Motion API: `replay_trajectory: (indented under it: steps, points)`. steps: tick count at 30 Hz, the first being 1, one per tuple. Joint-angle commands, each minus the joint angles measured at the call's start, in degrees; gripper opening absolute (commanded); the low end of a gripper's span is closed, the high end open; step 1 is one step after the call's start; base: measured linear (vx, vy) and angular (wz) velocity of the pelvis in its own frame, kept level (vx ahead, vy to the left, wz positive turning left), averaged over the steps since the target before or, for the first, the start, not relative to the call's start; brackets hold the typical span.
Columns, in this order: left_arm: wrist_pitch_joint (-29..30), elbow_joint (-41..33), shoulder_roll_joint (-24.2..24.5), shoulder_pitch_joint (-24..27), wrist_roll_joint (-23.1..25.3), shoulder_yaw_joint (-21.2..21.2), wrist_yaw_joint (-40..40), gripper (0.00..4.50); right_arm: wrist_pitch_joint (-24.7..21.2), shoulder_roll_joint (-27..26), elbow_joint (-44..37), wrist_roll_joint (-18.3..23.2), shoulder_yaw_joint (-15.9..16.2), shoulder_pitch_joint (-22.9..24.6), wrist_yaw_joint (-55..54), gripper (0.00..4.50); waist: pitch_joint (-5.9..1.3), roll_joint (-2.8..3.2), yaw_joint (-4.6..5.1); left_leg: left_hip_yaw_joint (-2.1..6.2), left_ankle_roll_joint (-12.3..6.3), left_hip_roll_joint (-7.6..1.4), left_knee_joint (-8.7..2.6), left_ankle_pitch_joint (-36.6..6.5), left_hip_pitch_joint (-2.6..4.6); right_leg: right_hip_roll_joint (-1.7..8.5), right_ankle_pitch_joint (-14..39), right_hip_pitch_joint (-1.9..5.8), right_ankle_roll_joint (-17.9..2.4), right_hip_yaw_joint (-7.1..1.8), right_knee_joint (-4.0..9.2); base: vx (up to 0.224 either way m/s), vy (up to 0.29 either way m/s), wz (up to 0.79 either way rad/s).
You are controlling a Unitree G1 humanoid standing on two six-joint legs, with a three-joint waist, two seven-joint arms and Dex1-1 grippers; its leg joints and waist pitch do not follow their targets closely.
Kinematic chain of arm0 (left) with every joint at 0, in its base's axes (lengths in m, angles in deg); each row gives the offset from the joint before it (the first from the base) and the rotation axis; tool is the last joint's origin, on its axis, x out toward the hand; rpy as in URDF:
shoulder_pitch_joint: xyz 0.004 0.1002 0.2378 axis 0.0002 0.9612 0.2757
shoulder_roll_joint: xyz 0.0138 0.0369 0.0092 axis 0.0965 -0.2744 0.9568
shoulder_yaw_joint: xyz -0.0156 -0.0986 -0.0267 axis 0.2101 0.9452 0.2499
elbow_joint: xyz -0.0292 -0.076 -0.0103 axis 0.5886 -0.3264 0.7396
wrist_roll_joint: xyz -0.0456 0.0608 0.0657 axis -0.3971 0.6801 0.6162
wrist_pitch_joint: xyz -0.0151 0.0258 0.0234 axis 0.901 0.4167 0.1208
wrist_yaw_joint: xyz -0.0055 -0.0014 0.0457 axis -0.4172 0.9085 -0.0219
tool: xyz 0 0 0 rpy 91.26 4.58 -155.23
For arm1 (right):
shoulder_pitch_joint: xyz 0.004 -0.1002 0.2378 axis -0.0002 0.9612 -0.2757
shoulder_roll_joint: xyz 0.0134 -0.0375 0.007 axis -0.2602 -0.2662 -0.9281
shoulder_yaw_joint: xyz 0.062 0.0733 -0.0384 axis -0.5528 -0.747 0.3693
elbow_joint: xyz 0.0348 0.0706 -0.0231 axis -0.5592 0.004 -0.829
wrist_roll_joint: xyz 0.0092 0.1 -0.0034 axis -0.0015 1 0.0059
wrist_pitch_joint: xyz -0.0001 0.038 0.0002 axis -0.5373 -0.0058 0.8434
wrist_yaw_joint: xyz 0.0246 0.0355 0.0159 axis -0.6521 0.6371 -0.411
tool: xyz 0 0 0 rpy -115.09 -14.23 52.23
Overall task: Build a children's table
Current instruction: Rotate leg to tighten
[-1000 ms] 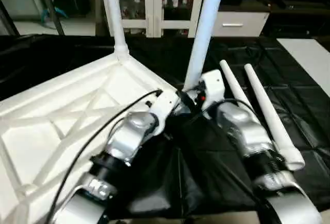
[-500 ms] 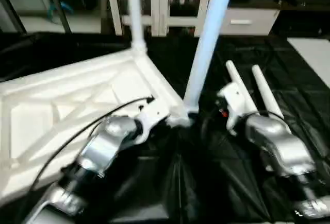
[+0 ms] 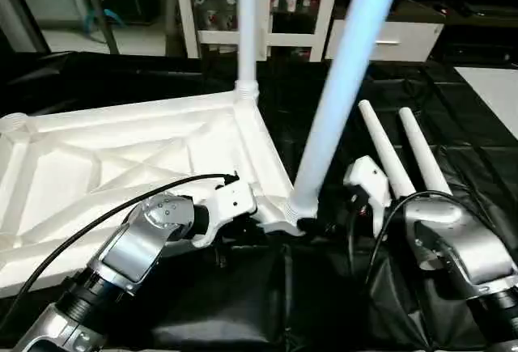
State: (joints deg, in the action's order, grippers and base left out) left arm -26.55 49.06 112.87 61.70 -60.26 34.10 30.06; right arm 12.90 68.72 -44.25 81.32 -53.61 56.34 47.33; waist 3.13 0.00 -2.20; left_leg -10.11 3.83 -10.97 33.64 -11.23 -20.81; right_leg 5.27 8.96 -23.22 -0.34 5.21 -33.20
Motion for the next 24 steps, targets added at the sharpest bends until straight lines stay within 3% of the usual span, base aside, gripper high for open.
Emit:
replay_trajectory:
  steps: [1,6,7,10,24]
  points:
    - [-0.9,-0.8,-0.1,0.8,-0.9,-1.7,-2.0,0.00,1.7,-0.2,1.7,-1.9,0.7,-1.4,-0.9,4.20,-3.85,-0.45,0.13,0.29,-2.72,-2.29,-3.75,-8.1,0.35,3.00,11.0,2.99,-13.3,-3.07,2.75,0.000,0.000,0.00]
    - [-1.3,-1.2,-0.1,0.9,-0.9,-1.8,-2.4,0.00,3.8,-1.9,4.9,-3.3,1.5,-2.7,-1.3,4.20,-3.86,-0.44,0.10,0.28,-2.87,-2.25,-3.64,-8.4,0.39,3.05,12.0,3.06,-13.2,-3.07,2.81,0.000,0.000,0.00]
    - [-1.3,-1.2,-0.1,0.9,-1.0,-1.7,-2.5,0.00,4.0,-1.9,5.2,-3.3,1.6,-2.8,-1.1,3.94,-3.95,-0.52,0.09,0.28,-2.96,-2.26,-3.59,-7.7,0.39,2.99,11.0,3.13,-13.3,-3.08,2.66,0.000,0.000,0.00]
    - [-1.3,-1.2,-0.2,1.0,-1.0,-1.8,-2.4,0.00,4.6,-2.3,5.9,-3.0,1.4,-3.0,-0.6,3.82,-3.97,-0.53,0.07,0.28,-3.51,-2.24,-3.51,-7.0,0.33,2.95,9.6,3.22,-13.7,-3.06,2.42,0.000,0.000,0.00]
    - [-1.4,-0.9,0.0,1.3,-0.9,-1.7,-2.5,0.00,7.3,-3.9,8.5,-3.4,1.7,-3.2,0.0,2.77,-3.80,-0.42,0.20,0.43,-2.14,-2.14,-3.42,-10.9,0.25,2.98,15.7,2.99,-12.1,-3.04,2.87,0.000,0.000,0.00]
